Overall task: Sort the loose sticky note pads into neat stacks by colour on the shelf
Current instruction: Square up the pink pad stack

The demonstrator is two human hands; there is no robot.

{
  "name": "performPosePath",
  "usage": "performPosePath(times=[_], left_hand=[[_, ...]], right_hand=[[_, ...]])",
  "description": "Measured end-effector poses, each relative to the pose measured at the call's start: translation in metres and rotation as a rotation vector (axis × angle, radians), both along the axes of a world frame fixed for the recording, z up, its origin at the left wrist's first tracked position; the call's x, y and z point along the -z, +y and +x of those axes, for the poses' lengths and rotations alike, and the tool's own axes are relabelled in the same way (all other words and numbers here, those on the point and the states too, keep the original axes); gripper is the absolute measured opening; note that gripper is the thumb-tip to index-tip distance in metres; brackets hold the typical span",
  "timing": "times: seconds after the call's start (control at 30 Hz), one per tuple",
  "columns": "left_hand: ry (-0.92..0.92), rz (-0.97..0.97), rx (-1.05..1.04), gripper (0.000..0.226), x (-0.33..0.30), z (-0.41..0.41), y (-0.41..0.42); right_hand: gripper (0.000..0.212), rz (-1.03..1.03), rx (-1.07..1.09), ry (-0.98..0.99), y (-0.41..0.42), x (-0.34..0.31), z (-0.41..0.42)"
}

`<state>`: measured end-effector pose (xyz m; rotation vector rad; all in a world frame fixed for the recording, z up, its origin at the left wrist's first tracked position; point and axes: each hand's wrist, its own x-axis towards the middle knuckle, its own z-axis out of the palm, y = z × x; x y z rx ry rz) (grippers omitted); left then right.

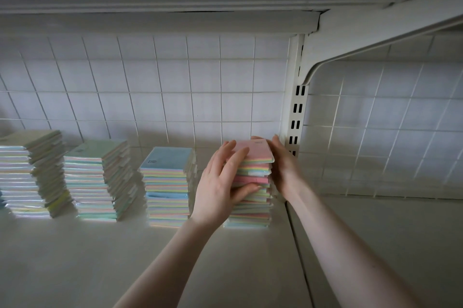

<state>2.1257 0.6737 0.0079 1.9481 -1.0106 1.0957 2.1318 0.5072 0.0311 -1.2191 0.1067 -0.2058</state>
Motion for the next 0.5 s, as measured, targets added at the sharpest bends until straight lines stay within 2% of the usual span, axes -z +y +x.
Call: performPosePath(times=[0.23,0.37,0.43,0.5], left_hand=[[0.061,-0.022,0.022,0.057,0.003,-0.003,-0.002],[0.111,-0.052,0.105,0.062,0.002,-0.006,0.001],[0.301,-0.218,0.238,0.054,0.005,-0.013,0.002],[0.589,-0.492,0.347,0.047,0.006,-0.018,0.003]], right_hand=[[0.037,0.010,-0.030,-0.062,0.001,0.000,-0.007],[0.042,0.032,0.006,-0.048,0.003,-0.001,-0.006],[0.048,0.044,0.043,-0.036,0.001,0.003,-0.007],[0.056,-0.003,0.087,-0.033,-0.003,0.014,-0.009]])
